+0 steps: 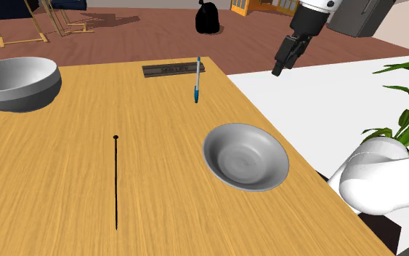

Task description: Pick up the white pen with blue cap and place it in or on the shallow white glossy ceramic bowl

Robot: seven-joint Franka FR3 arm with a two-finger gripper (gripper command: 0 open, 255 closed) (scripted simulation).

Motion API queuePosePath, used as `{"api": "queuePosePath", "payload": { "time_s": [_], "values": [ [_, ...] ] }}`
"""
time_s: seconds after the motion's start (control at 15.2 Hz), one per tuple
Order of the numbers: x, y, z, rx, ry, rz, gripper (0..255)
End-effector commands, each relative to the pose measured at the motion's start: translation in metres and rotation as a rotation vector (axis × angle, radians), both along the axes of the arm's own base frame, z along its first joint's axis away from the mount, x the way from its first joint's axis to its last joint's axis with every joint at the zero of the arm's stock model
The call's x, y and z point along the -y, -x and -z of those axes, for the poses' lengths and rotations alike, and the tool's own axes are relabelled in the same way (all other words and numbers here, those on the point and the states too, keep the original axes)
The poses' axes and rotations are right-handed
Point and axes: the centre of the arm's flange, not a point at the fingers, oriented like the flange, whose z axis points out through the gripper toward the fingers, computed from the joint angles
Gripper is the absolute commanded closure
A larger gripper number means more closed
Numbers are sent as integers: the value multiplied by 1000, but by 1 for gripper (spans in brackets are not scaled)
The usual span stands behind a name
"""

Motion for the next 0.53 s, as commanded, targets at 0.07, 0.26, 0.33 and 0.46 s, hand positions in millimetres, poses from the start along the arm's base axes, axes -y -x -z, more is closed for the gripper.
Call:
{"api": "queuePosePath", "payload": {
  "time_s": [0.07, 0.26, 0.33, 0.46],
  "values": [
    [0, -8, 6, 27, -20, -61, 0],
    [-5, -31, 24, 107, -80, -246, 0],
    [-8, -39, 30, 133, -100, -307, 0],
    [-15, -55, 40, 187, -140, -430, 0]
  ]
}}
